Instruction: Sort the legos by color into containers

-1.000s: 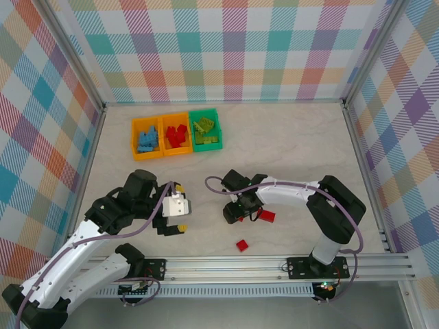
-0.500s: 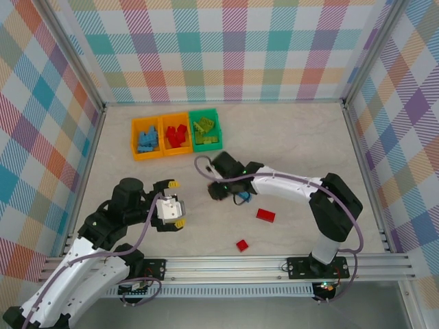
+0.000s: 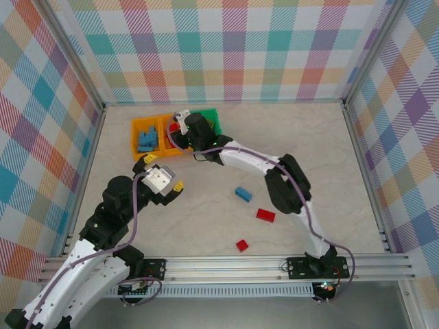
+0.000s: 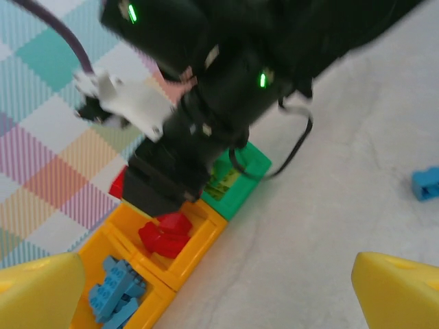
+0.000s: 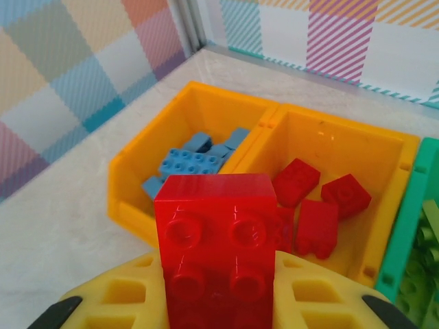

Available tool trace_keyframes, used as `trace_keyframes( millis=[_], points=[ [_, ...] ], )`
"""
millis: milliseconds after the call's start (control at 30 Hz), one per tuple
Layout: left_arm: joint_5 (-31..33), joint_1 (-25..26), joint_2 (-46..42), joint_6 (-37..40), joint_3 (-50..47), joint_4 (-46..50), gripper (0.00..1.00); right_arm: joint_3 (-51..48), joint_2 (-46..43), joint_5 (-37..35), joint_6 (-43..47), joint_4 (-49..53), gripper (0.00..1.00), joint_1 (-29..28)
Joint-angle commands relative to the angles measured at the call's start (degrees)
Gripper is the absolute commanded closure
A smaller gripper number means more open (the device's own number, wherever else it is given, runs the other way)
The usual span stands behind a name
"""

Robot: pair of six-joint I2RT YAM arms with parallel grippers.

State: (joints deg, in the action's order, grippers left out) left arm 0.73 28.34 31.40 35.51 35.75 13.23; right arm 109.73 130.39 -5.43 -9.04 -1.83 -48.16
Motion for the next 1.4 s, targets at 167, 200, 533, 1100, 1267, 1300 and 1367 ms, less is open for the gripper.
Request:
trace_keyframes(
  millis=[167, 200, 533, 1100, 1267, 1300, 1367],
  points=[
    [6.81, -0.66, -0.46, -5.80, 0.02, -4.29, 0.00, 19.20, 12.47, -1.16, 2.80, 7.88, 0.63, 2.17],
    [7.15, -0.71, -0.46, -5.89, -0.06, -4.34, 0.00, 20.26, 13.09, -1.08, 2.84, 8.80, 0.57, 2.35],
    [11.58, -0.72, 2.16, -8.56, 0.79, -3.53, 0.00, 19.54, 7.42, -0.86, 3.73, 15.55, 0.35, 2.72],
    [5.12, 2.68, 24.57, -85.13, 14.24, 11.50, 0.15, -54.77, -64.76, -2.61, -7.08, 15.73, 0.00, 4.13],
    [5.12, 9.30, 33.21, -98.08, 15.97, 10.60, 0.16, -59.98, -78.12, -3.07, -13.78, 34.07, 0.00, 4.13],
    [4.64, 10.55, 35.48, -99.94, 16.51, 10.30, 0.16, -59.74, -79.15, -3.23, -15.66, 38.26, 0.00, 4.24],
    [4.66, 12.95, 40.13, -103.21, 18.30, 9.88, 0.17, -58.78, -79.46, -2.89, -18.48, 44.89, 0.00, 4.23]
  ],
)
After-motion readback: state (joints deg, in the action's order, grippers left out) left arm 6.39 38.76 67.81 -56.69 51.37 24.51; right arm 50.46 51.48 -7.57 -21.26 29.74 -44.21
